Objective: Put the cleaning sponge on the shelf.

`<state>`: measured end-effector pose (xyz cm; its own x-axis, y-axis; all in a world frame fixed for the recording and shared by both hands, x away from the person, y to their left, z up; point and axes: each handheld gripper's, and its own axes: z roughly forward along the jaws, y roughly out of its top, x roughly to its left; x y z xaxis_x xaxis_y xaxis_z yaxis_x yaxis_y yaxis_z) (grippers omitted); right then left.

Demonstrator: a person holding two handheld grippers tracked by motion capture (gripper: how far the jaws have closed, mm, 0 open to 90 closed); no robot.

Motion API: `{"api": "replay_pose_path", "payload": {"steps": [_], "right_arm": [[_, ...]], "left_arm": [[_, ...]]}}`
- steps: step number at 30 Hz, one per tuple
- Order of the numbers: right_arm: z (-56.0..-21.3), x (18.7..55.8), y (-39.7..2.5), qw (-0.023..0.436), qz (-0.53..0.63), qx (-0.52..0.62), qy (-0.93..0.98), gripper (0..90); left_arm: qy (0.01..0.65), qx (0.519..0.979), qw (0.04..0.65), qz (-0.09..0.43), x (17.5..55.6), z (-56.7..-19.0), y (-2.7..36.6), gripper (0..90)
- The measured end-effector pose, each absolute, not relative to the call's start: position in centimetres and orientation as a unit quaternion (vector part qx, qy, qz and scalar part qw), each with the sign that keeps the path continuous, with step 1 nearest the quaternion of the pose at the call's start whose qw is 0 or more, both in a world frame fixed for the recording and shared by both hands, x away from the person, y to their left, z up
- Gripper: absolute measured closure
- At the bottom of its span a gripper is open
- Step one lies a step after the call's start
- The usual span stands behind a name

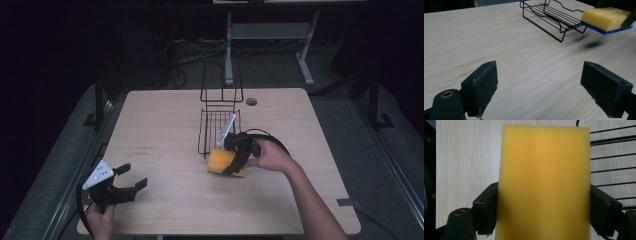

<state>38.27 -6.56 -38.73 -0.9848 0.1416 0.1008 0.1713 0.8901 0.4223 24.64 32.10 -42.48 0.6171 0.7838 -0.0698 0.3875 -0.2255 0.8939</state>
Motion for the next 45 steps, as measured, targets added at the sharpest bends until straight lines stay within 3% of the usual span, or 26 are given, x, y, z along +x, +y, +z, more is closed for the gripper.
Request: {"api": "replay_pose_path", "payload": {"steps": [45], "right_arm": [[-38.4,43.7,-4.2,0.063,-0.189,-0.097,-0.975,21.9]], "left_arm": [[0.389,0.755,0.488,0.201,24.7,-42.5,32.2,13.5]]}}
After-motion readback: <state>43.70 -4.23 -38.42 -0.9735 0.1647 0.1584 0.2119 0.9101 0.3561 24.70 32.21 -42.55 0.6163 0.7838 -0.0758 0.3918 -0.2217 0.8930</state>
